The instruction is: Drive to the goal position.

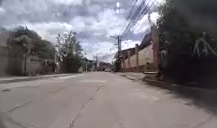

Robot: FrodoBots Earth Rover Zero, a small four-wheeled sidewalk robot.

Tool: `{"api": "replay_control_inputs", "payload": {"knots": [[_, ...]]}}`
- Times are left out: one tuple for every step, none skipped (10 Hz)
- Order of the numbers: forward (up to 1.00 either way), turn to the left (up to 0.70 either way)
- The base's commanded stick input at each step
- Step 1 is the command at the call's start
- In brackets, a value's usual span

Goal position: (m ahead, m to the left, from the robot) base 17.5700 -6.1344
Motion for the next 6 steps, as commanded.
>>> {"api": "replay_control_inputs", "payload": {"knots": [[0.50,0.00],[0.50,0.00],[0.50,0.00],[0.50,0.00],[0.50,0.00],[0.50,0.00]]}}
